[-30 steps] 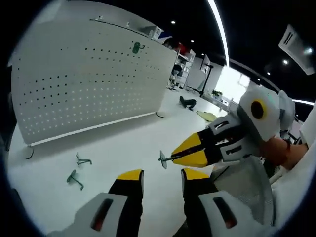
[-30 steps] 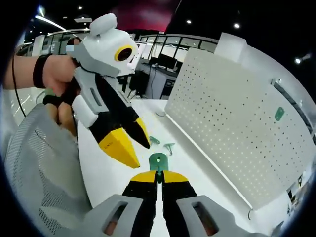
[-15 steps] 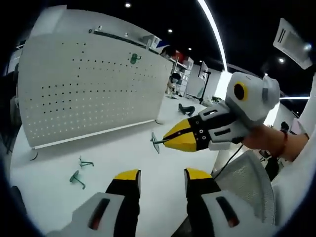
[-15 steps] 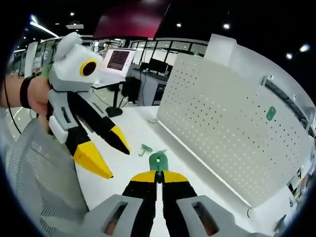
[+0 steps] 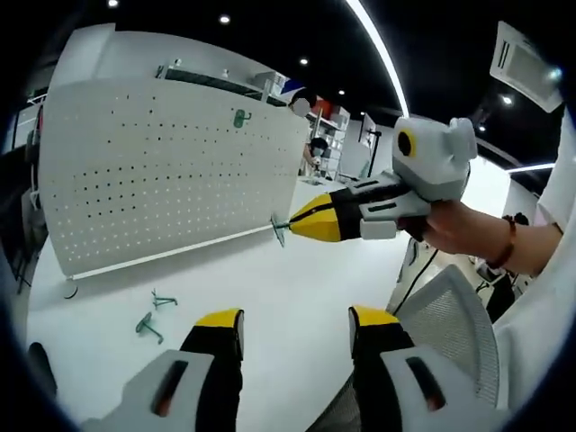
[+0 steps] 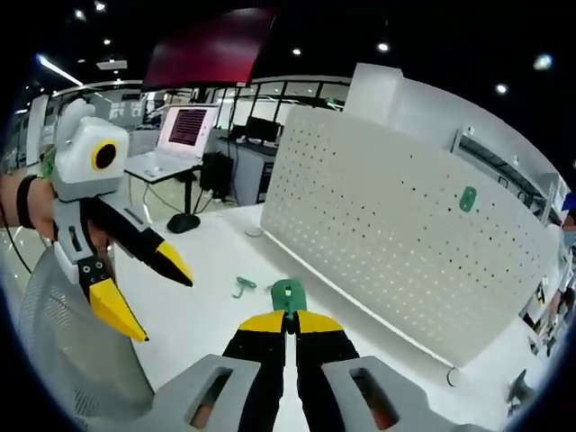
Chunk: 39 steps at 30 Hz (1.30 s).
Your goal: Insert the hook assembly into the mounting plate slot until the hook locks in place.
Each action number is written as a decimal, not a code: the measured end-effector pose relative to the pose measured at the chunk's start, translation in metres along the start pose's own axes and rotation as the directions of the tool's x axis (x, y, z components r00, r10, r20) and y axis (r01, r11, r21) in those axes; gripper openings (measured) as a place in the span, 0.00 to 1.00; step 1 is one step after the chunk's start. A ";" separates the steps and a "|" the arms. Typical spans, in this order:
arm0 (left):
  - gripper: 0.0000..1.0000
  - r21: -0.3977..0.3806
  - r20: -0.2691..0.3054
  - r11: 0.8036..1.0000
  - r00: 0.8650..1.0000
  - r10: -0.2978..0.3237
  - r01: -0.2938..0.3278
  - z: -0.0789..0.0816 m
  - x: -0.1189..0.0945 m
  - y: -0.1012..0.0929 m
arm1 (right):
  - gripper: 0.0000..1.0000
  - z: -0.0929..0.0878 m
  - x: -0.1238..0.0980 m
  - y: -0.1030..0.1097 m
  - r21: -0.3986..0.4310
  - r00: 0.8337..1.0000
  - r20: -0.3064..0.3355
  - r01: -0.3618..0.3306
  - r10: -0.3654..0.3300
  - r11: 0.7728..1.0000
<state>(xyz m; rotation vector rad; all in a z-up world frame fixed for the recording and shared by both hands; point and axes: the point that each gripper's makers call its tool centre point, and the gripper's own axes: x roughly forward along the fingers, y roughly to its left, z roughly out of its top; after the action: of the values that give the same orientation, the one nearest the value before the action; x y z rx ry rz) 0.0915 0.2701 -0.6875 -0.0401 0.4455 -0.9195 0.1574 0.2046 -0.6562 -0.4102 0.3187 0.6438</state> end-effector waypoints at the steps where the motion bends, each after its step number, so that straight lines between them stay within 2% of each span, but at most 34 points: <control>1: 0.49 0.001 -0.001 1.000 1.000 0.000 0.000 0.000 -0.001 0.000 | 0.01 0.003 -0.001 -0.004 0.023 1.000 0.014 0.013 -0.013 1.000; 8: 0.54 0.008 0.006 1.000 1.000 0.014 -0.014 0.001 -0.006 0.000 | 0.01 0.015 -0.003 -0.021 0.085 0.996 0.062 0.051 -0.056 0.995; 11: 0.55 0.037 0.023 0.999 1.000 0.007 -0.008 0.003 -0.008 -0.003 | 0.01 0.023 -0.004 -0.029 0.110 0.992 0.094 0.072 -0.082 0.991; 23: 0.56 0.032 0.040 0.999 0.999 -0.011 0.009 0.001 -0.004 -0.006 | 0.01 0.034 -0.002 -0.053 0.159 0.984 0.116 0.120 -0.139 0.980; 27: 0.57 0.048 0.038 0.999 0.999 0.005 -0.007 -0.001 -0.005 -0.003 | 0.01 0.038 0.002 -0.064 0.215 0.974 0.127 0.157 -0.187 0.964; 30: 0.62 0.065 0.051 0.997 0.998 0.025 -0.028 0.000 -0.007 0.000 | 0.01 0.042 0.003 -0.069 0.249 0.968 0.138 0.170 -0.209 0.953; 35: 0.64 0.089 0.070 0.995 0.997 0.041 -0.047 0.002 -0.010 0.001 | 0.01 0.047 0.003 -0.079 0.316 0.955 0.156 0.192 -0.251 0.929; 37: 0.65 0.087 0.105 0.995 0.993 0.048 -0.058 0.006 -0.013 0.001 | 0.01 0.049 0.002 -0.086 0.345 0.946 0.160 0.215 -0.283 0.914; 39: 0.66 0.080 0.120 0.995 0.992 0.046 -0.055 0.007 -0.014 -0.001 | 0.01 0.055 0.002 -0.089 0.349 0.940 0.176 0.216 -0.291 0.912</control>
<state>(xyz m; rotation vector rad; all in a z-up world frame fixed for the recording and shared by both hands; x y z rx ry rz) 0.0858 0.2792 -0.6753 -0.0074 0.2967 -0.8799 0.2241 0.1663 -0.5854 -0.0557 0.1459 0.3649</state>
